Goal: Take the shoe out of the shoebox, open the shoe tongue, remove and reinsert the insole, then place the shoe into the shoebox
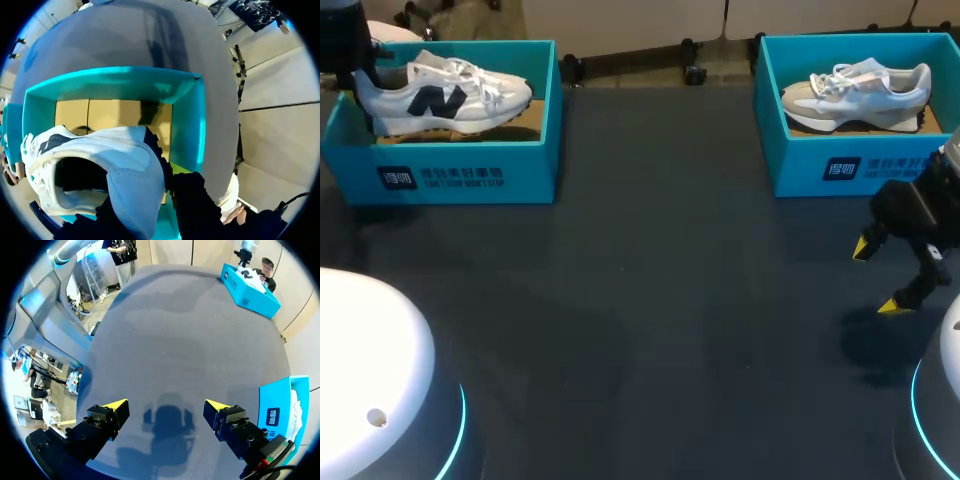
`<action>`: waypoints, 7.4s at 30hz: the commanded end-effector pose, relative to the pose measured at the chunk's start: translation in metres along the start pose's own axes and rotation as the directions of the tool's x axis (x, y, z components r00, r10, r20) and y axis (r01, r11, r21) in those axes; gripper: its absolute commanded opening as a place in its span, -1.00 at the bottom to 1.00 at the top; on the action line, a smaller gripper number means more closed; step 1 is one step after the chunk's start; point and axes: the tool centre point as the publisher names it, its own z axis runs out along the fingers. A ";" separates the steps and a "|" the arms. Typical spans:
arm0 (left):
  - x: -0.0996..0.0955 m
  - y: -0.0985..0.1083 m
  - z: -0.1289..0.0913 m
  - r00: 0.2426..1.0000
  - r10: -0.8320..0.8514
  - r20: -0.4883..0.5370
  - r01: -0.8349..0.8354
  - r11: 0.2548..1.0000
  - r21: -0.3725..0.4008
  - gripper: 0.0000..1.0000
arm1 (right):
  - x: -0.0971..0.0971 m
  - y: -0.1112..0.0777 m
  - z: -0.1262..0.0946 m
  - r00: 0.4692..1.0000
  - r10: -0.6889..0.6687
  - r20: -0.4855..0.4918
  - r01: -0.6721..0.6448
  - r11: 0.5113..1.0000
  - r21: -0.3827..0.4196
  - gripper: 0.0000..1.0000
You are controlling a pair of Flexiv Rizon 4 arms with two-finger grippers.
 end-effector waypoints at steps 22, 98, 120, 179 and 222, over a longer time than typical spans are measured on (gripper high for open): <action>0.001 -0.043 0.018 0.994 0.111 0.003 -0.111 0.994 -0.013 -1.00 | 0.000 0.000 0.001 1.000 0.000 0.000 0.000 1.000 0.003 1.00; -0.012 -0.043 0.081 0.992 0.088 0.088 -0.096 0.990 0.099 0.84 | 0.000 0.000 0.001 1.000 0.000 0.000 0.000 1.000 0.003 1.00; -0.014 -0.057 0.019 0.990 0.075 0.122 -0.082 0.995 0.050 1.00 | 0.000 0.000 0.001 1.000 0.000 0.000 0.000 1.000 0.003 1.00; -0.009 -0.100 -0.082 0.986 0.117 0.118 -0.119 0.993 0.009 1.00 | -0.112 -0.015 -0.068 0.798 0.582 0.155 -0.601 0.755 0.262 1.00; -0.009 -0.100 -0.082 0.986 0.117 0.118 -0.119 0.993 0.009 1.00 | -0.208 -0.072 -0.094 0.314 0.827 0.467 -0.948 0.296 0.114 1.00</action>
